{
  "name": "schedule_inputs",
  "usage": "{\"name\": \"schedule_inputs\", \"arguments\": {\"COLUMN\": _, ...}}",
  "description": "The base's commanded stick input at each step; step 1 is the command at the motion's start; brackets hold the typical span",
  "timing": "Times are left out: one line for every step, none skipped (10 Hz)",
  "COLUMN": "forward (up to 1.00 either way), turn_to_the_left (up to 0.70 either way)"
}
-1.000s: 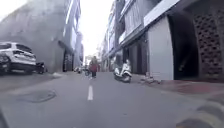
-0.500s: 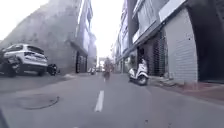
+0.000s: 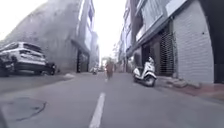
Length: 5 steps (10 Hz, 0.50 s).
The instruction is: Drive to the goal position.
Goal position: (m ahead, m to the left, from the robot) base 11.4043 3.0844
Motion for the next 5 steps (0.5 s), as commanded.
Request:
{"name": "schedule_inputs", "arguments": {"forward": 1.00, "turn_to_the_left": 0.00}}
{"name": "schedule_inputs", "arguments": {"forward": 1.00, "turn_to_the_left": 0.00}}
{"name": "schedule_inputs", "arguments": {"forward": 1.00, "turn_to_the_left": 0.00}}
{"name": "schedule_inputs", "arguments": {"forward": 1.00, "turn_to_the_left": 0.00}}
{"name": "schedule_inputs", "arguments": {"forward": 1.00, "turn_to_the_left": 0.00}}
